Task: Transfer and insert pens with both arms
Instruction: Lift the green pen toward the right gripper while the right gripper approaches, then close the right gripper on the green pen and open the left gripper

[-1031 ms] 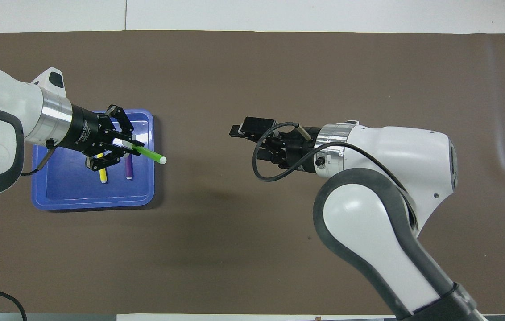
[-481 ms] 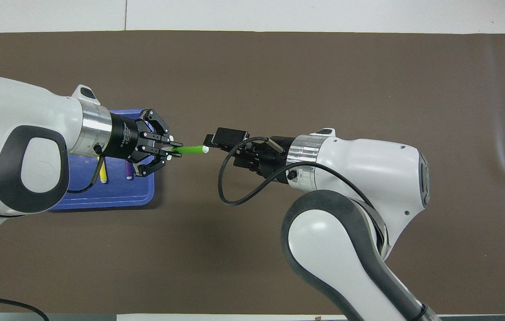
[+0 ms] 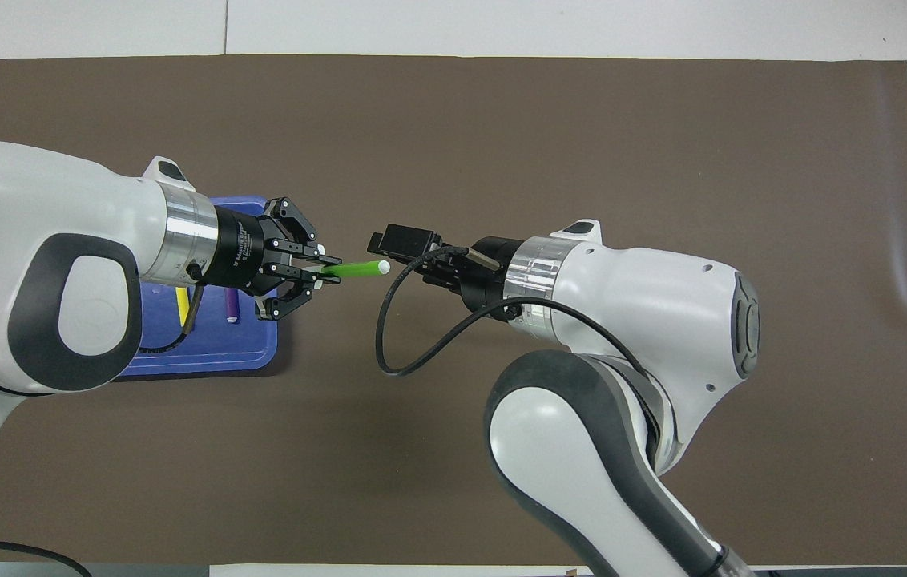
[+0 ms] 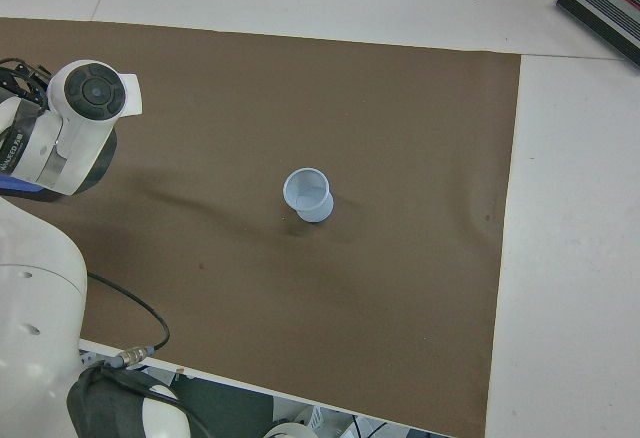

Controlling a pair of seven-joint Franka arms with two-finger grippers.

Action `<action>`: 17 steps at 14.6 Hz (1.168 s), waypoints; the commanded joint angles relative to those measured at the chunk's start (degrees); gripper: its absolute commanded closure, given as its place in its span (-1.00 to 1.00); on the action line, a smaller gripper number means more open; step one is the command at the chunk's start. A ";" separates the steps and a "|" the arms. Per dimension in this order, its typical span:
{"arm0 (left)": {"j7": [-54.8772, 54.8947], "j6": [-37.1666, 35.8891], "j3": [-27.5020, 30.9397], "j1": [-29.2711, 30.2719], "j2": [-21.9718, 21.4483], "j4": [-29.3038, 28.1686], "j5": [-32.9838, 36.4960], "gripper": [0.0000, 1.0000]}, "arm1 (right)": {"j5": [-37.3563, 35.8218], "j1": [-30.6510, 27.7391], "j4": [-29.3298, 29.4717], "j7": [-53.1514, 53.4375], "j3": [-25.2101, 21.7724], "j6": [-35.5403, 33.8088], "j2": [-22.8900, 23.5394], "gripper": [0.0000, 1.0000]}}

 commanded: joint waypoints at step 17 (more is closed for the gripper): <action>1.62 2.93 0.38 -1.12 -1.80 -2.70 -5.52 1.00 | -1.01 1.02 0.82 -0.16 0.11 0.97 0.88 1.00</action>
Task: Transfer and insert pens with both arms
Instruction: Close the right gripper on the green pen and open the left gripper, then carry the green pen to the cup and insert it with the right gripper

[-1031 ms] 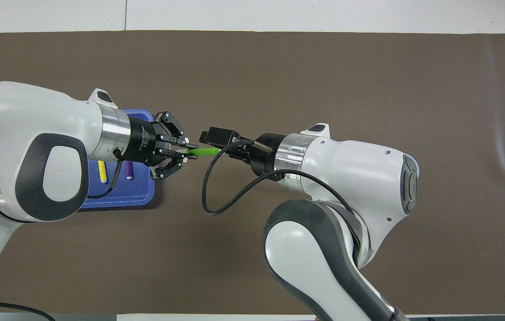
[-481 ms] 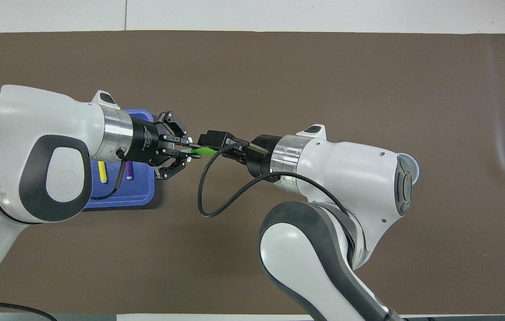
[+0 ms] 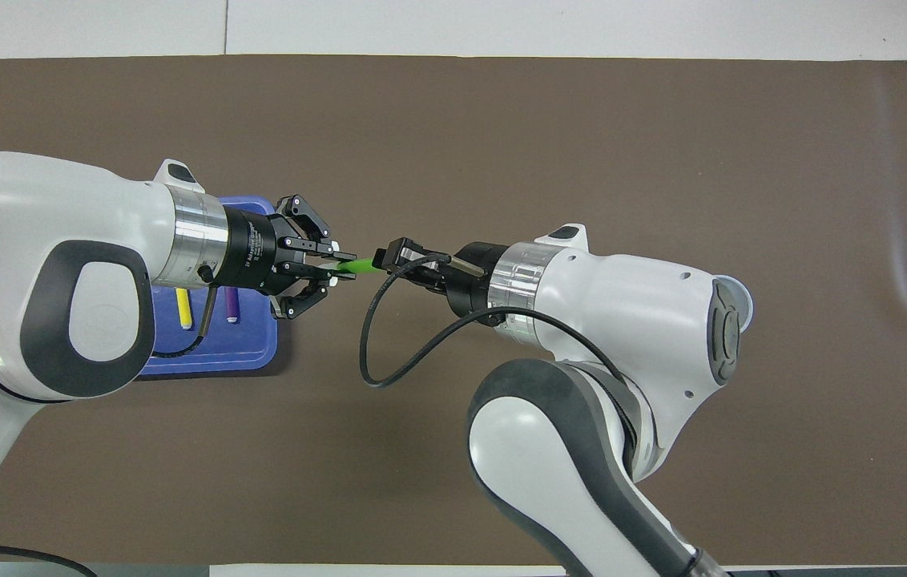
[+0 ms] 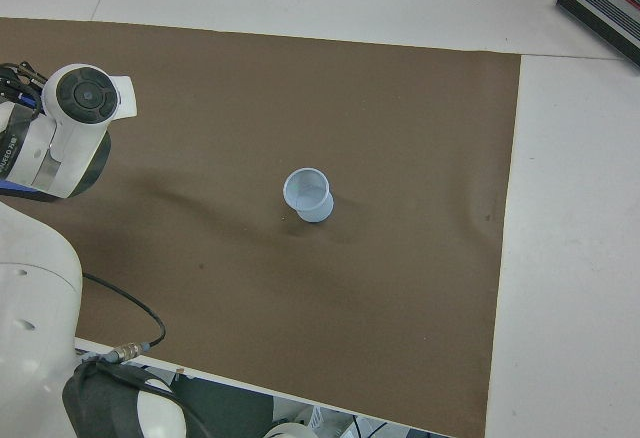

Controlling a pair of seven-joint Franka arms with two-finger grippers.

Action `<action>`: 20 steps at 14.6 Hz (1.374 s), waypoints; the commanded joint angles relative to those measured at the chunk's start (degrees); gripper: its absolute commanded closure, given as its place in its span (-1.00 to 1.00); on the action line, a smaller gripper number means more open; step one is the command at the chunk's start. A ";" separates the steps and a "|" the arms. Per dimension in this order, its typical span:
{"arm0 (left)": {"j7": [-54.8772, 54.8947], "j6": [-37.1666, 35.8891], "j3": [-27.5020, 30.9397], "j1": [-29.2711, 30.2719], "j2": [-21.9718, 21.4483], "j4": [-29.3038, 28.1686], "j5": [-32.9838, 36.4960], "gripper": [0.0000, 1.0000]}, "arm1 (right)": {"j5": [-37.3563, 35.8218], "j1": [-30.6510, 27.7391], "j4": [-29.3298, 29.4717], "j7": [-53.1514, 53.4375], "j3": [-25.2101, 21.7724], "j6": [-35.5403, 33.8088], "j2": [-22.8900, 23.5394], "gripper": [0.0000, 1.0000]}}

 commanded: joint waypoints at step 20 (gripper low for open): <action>17.98 -5.06 0.46 5.17 -1.51 -1.75 5.55 -1.00 | -44.20 -28.42 8.62 -31.47 -0.54 -48.07 -6.06 1.00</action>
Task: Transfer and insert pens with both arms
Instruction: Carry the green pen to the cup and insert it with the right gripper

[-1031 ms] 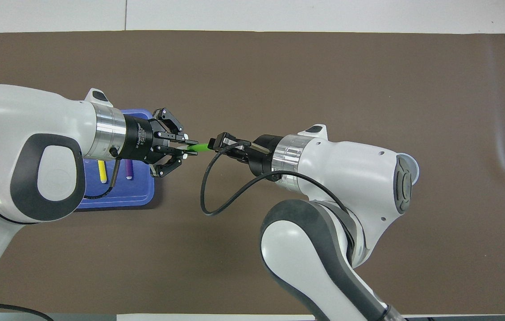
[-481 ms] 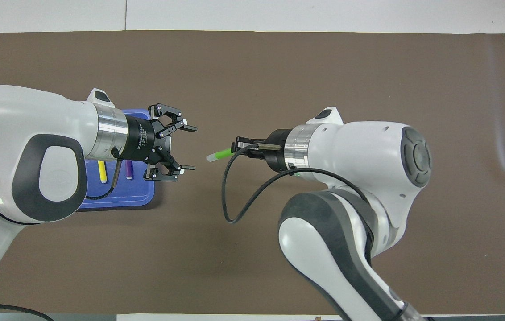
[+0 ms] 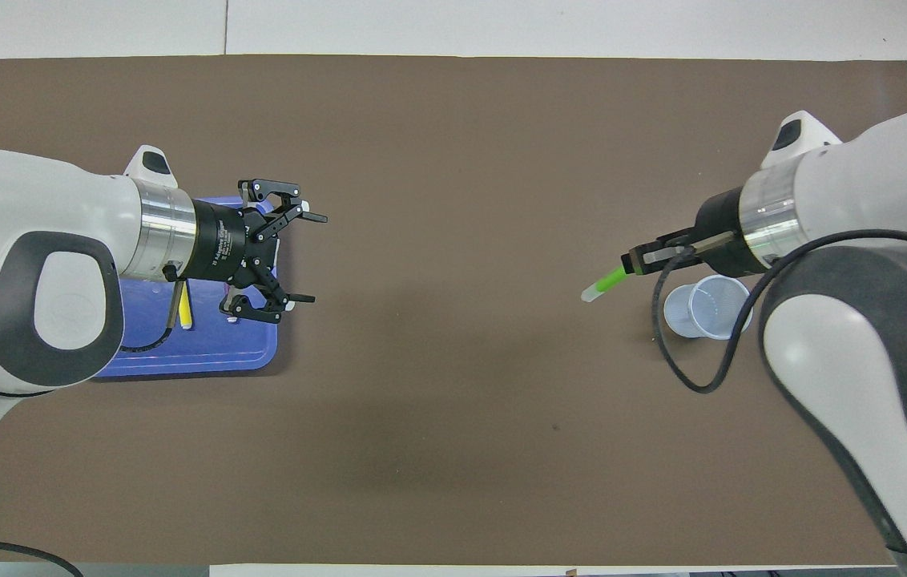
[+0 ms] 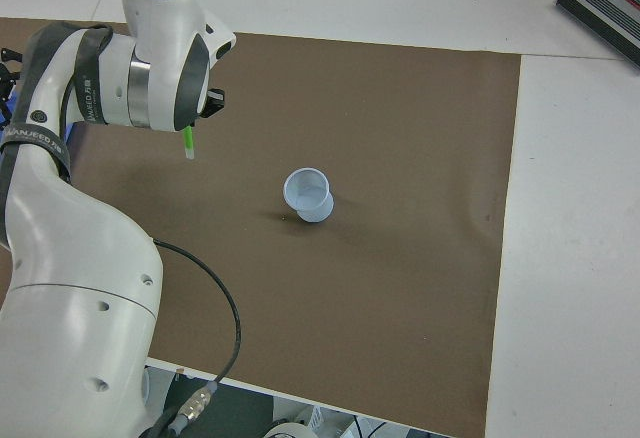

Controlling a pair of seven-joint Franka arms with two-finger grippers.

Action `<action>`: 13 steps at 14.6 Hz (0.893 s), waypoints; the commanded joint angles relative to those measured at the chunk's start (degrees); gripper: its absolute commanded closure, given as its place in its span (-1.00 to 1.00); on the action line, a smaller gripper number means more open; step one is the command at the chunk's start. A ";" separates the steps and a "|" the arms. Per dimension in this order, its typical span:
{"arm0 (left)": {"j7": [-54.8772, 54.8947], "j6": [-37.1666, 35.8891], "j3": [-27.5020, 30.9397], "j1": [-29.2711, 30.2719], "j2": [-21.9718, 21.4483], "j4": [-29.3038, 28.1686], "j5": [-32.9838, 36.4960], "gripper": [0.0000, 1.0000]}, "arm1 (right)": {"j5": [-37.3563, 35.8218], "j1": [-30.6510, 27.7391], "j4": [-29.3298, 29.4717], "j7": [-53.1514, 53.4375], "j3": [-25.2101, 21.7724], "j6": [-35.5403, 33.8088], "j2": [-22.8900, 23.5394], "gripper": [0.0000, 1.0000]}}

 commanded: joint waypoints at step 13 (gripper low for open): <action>48.76 -2.10 0.10 13.22 3.13 -1.47 26.61 -1.00 | -18.88 -6.18 -9.61 -11.11 0.85 6.03 -3.00 1.00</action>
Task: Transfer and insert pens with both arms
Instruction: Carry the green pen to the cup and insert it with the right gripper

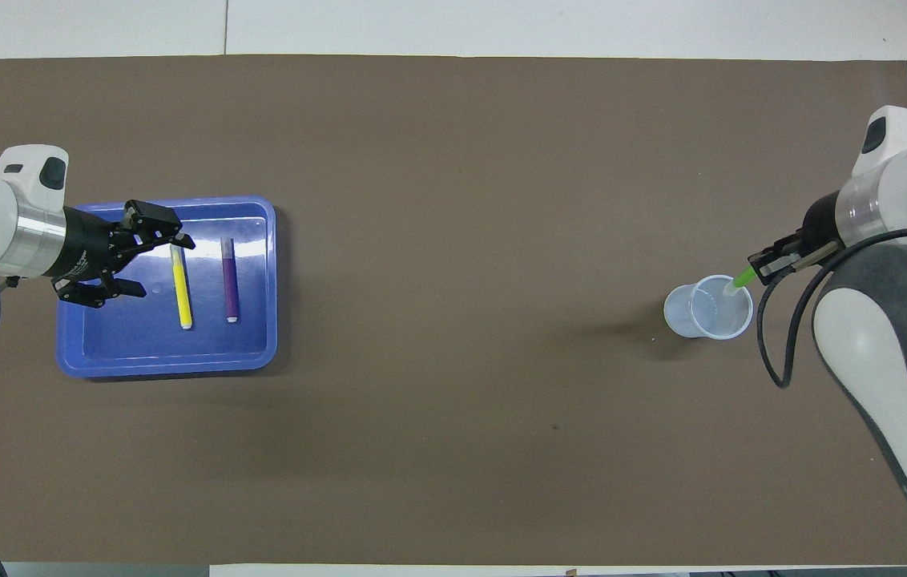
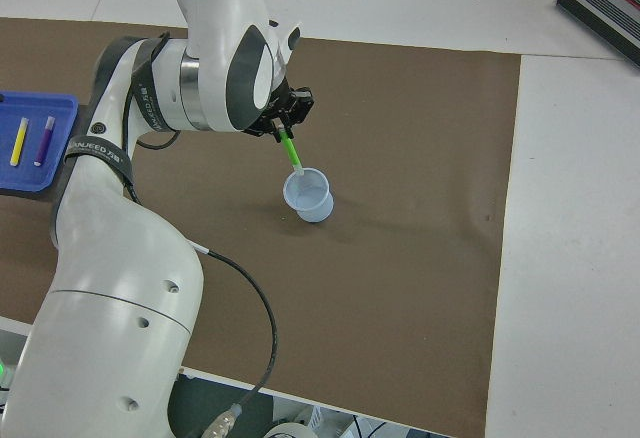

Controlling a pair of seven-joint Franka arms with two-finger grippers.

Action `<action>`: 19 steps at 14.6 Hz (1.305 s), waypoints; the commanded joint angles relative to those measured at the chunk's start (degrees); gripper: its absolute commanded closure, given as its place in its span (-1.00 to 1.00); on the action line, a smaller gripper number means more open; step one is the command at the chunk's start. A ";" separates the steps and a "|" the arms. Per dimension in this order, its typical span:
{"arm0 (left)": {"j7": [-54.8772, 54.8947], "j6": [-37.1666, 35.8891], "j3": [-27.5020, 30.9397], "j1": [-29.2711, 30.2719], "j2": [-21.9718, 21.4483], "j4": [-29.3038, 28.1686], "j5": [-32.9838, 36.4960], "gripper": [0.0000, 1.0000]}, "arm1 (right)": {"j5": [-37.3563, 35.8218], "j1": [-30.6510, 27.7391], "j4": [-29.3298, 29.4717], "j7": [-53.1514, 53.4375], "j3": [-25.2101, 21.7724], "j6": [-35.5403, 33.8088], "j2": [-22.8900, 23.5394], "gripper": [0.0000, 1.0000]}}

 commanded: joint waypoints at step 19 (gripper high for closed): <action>14.55 23.86 -0.33 0.04 9.60 -10.59 18.76 -0.55 | 19.36 4.67 -1.17 21.93 2.28 0.79 -2.63 -1.00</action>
